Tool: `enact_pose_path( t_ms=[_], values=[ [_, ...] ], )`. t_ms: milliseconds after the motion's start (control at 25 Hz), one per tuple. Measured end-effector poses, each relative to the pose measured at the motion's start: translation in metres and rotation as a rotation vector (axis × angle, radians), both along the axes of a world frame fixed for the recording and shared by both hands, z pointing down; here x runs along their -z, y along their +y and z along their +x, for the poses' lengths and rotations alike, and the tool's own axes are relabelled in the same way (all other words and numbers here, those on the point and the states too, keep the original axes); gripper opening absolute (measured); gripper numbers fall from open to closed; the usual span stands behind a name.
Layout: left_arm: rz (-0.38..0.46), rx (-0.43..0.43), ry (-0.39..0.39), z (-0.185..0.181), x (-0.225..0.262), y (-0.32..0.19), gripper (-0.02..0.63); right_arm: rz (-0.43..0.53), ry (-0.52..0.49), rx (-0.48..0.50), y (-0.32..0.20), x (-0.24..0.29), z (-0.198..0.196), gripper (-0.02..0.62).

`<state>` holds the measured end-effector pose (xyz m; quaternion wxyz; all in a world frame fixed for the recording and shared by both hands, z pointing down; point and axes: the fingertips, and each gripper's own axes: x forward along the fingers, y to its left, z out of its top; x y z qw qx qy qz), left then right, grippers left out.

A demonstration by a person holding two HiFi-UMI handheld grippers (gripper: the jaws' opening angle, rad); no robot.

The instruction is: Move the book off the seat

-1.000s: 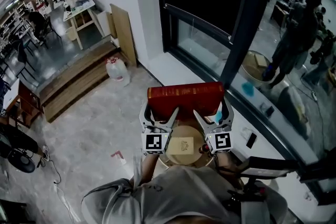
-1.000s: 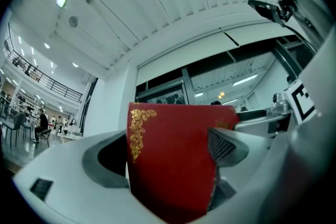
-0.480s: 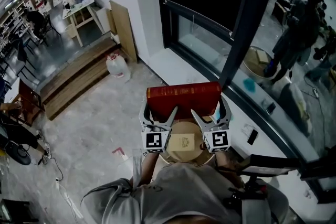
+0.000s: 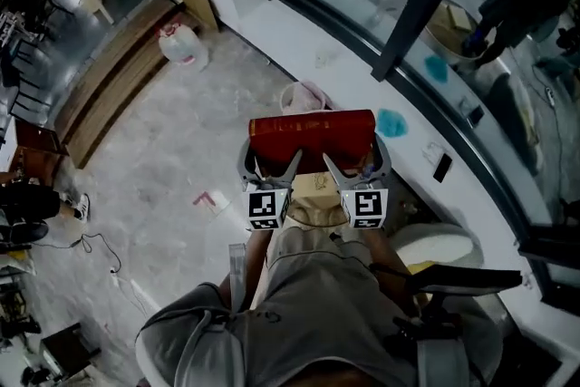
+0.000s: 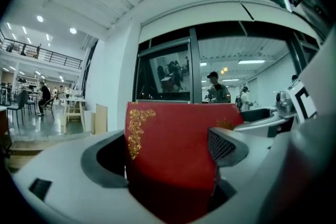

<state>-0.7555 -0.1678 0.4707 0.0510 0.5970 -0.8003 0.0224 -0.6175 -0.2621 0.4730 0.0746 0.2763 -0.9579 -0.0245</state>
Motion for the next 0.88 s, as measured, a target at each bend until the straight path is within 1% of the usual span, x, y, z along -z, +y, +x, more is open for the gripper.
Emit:
enact_pose_path(
  t_ms=[120, 240, 440, 560, 720, 800, 880],
  values=[
    [-0.116, -0.028, 0.066, 0.004, -0.06, 0.008, 0.476, -0.108, 0.069, -0.025, 0.013, -0.061, 0.007, 0.492],
    [-0.215, -0.047, 0.111, 0.01, -0.127, 0.0, 0.476, -0.199, 0.12, -0.05, 0.011, -0.129, 0.014, 0.492],
    [-0.365, -0.084, 0.24, 0.026, -0.265, -0.009, 0.476, -0.326, 0.23, -0.133, 0.005, -0.262, 0.033, 0.492],
    [-0.447, -0.081, 0.321, 0.034, -0.35, -0.006, 0.476, -0.391, 0.319, -0.165, 0.005, -0.344, 0.04, 0.492],
    [-0.561, -0.056, 0.465, 0.053, -0.447, 0.015, 0.476, -0.466, 0.455, -0.178, 0.021, -0.433, 0.055, 0.492],
    [-0.599, -0.042, 0.501, 0.058, -0.485, 0.02, 0.476, -0.496, 0.5, -0.177, 0.023, -0.47, 0.059, 0.492],
    [-0.623, -0.037, 0.507, 0.06, -0.517, 0.017, 0.476, -0.52, 0.52, -0.184, 0.02, -0.502, 0.06, 0.492]
  ],
)
